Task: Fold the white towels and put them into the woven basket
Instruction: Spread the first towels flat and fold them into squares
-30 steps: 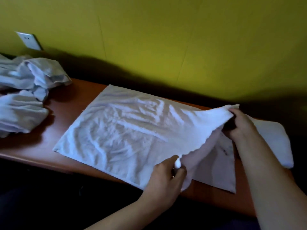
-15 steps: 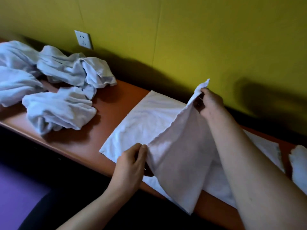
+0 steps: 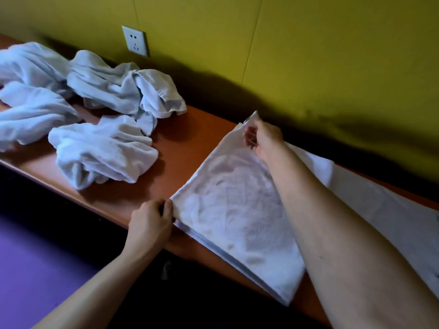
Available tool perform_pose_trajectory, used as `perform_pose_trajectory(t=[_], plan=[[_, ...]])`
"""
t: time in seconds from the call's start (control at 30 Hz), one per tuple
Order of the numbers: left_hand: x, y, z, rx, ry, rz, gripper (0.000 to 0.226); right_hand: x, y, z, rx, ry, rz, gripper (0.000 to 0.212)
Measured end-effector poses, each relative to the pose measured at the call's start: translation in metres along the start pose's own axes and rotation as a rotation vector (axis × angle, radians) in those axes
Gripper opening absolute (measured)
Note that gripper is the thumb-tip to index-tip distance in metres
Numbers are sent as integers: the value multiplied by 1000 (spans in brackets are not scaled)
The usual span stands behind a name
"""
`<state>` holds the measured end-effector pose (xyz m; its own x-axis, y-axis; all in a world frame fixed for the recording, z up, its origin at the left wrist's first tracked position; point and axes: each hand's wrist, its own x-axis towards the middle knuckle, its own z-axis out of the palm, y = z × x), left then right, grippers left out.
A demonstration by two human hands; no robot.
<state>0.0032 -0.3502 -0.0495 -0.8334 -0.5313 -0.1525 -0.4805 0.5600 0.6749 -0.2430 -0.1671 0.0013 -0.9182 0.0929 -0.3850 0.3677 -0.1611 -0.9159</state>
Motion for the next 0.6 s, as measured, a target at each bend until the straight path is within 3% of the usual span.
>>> perform_pose_trajectory(t=[0.13, 0.27, 0.33, 0.4, 0.53, 0.6], plan=[[3, -10, 5, 110, 33, 2, 28, -47, 28, -47, -158, 90, -54, 15], [0, -8, 9, 81, 40, 50, 19, -125, 70, -121, -473, 282, -198, 12], [-1, -6, 11, 94, -11, 58, 30, -171, 88, -152, -682, 394, -179, 5], [-1, -4, 12, 124, -61, 46, 40, -211, 104, -171, -813, 487, -117, 19], [-6, 1, 9, 132, -127, -2, 29, -254, 145, -183, -1015, 408, 42, 44], [-14, 3, 7, 152, -138, 19, 22, -262, 158, -183, -1049, 383, 53, 38]])
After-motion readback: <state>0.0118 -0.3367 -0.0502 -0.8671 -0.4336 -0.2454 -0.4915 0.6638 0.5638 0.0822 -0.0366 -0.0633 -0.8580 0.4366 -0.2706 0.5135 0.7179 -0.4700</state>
